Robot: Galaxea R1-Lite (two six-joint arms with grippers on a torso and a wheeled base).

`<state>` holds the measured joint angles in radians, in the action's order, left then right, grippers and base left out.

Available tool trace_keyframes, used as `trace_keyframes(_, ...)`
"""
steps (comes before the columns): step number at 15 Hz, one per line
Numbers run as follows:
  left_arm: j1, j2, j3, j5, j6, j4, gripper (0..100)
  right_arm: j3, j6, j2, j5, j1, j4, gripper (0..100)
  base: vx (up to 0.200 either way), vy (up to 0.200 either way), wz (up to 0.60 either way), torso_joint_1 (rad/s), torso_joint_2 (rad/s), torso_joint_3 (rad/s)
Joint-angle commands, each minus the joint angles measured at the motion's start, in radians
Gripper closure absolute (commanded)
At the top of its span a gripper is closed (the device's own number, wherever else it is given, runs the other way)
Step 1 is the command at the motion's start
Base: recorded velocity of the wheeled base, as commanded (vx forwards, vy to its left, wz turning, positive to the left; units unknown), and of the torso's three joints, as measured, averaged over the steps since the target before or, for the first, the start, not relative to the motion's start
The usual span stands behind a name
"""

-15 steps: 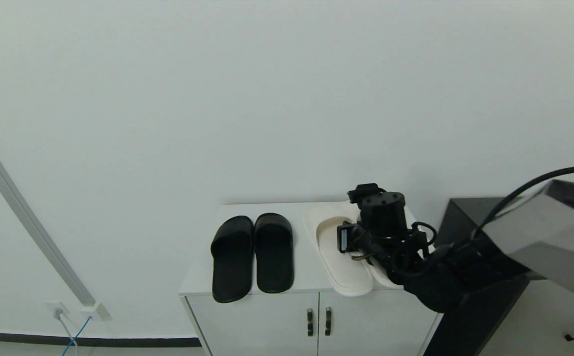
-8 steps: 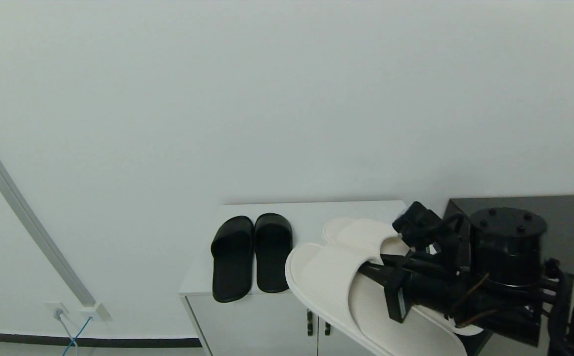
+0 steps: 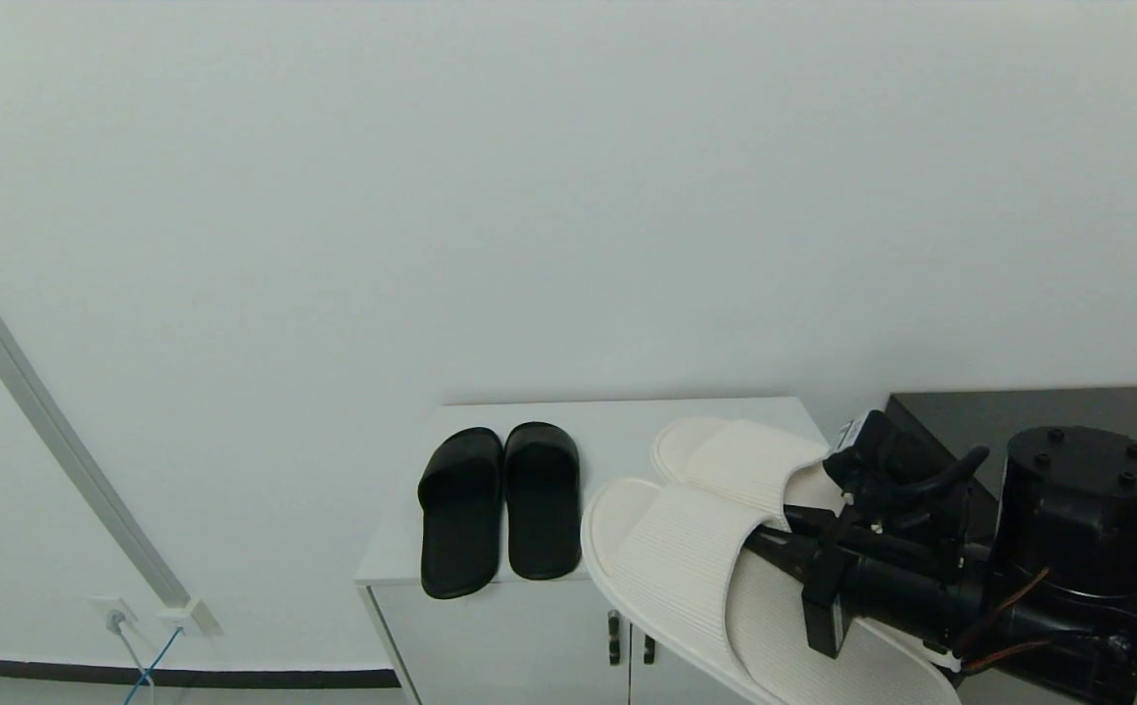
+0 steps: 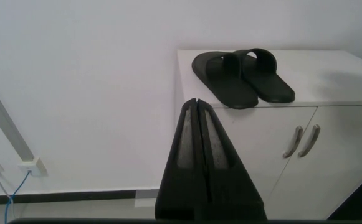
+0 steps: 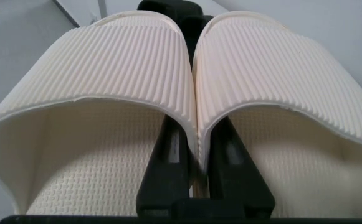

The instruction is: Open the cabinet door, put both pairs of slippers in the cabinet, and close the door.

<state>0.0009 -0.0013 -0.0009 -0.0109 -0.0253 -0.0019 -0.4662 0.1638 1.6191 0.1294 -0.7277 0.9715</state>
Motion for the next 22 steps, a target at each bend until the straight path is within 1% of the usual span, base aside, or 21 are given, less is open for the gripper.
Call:
trace_keyframes(1,0.001,0.001,-0.001,0.0,-0.001,0.0,100,0.0,-0.001,0.01,0.001,0.001,0.001,100,0.0,0.0,0.0,0.0,0.0,0.0)
trace_keyframes(7,0.001,0.001,0.001,-0.003,-0.002,-0.001,100,0.004,-0.003,0.039,0.004,0.002,0.003,100,-0.2,0.0,0.0,0.009,0.0,0.0)
trace_keyframes(8,0.001,0.001,-0.001,-0.003,-0.002,0.0,100,0.006,-0.003,0.041,0.024,0.005,0.003,100,-0.2,0.0,0.0,0.002,0.0,0.002)
trace_keyframes(9,0.001,0.001,-0.001,-0.003,-0.002,0.0,100,0.011,-0.003,0.036,0.046,0.008,0.003,100,0.0,0.0,0.0,0.0,0.0,0.0)
trace_keyframes(12,0.001,0.001,-0.001,-0.003,-0.002,0.0,100,0.02,-0.001,0.036,0.05,0.02,0.003,100,0.0,0.0,0.0,0.0,0.0,0.0)
trace_keyframes(22,0.001,0.001,-0.001,-0.001,-0.002,0.0,100,0.037,0.0,0.031,0.052,0.02,0.003,100,0.0,0.0,0.0,0.0,0.0,0.0)
